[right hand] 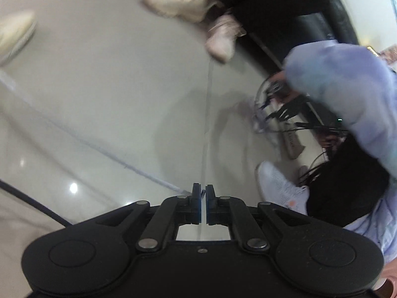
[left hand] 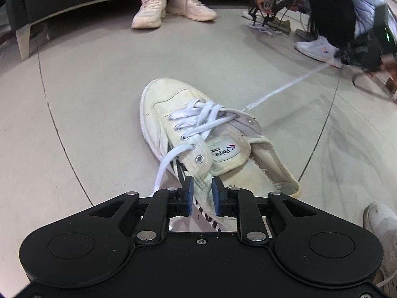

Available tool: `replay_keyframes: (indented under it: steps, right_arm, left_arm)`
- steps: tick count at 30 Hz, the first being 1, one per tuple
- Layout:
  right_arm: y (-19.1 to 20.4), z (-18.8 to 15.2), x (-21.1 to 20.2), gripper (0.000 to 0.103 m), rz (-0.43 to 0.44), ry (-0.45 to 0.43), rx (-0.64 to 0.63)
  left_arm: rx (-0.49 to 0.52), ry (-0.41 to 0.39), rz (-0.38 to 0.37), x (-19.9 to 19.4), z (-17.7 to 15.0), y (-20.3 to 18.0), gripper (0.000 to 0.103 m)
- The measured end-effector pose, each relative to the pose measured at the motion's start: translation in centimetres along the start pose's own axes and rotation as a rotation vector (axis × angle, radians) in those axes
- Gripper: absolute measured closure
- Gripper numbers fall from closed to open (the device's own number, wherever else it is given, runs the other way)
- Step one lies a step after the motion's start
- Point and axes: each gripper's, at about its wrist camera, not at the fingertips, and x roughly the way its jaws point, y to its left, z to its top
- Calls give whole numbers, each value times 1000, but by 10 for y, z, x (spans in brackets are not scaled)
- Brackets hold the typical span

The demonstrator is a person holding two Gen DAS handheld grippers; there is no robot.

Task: Lace up shoes with both hands
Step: 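Release the lace with both grippers and lift them away from the sneaker, then grasp the trailing white lace end with the left gripper and lift it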

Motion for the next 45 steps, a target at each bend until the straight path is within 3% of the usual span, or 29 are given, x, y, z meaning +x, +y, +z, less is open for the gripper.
replay_keyframes:
  steps: [3,4,6,8,9,11,12,15,16,18,21,23,24,25,28,36,45]
  right_arm:
    - [-8,0,6,95,129,42,176]
    - [-24,3,-3,91,169,14,298]
    - [-46,6,-23,83,241,-69,470]
    - [-50,22,-55,73,490,-257,594]
    - [-37,34,-65,70,617,-319,561]
    - [10,63,-75,69,824,-380,367]
    - [30,72,-77,69,864,-387,292]
    - [114,106,-73,71,1017,-384,26]
    - [132,111,-71,72,1028,-367,-17]
    - [155,115,-70,72,1022,-343,-71]
    - [168,114,-67,73,1045,-330,-79]
    - [164,115,-56,72,1078,-299,-31]
    - [165,112,-58,71,1093,-287,-14]
    - [164,112,-55,71,1109,-269,5]
    - [159,112,-39,68,1152,-236,53]
    - [152,104,-43,68,1210,-218,123]
    - [155,91,-50,67,1210,-207,208]
  left_arm:
    - [-72,2,-17,-4,0,8,86]
    - [-114,22,-17,-10,2,13,86]
    - [-162,58,1,-26,7,22,86]
    - [-180,140,5,-53,17,36,82]
    - [-186,173,11,-61,20,40,76]
    - [-261,333,92,-78,24,55,69]
    - [-302,404,162,-81,22,61,66]
    - [-402,497,320,-85,10,75,64]
    - [-490,493,380,-86,0,84,64]
    - [-639,471,413,-85,-11,97,64]
    - [-1135,263,431,-96,-48,133,65]
    - [-1367,157,455,-102,-71,147,65]
    - [-1420,142,467,-103,-77,150,65]
    - [-1538,138,511,-102,-88,156,65]
    - [-1699,105,540,-98,-102,164,65]
    - [-1875,48,613,-77,-102,173,66]
    - [-1756,66,798,-58,-70,166,70]
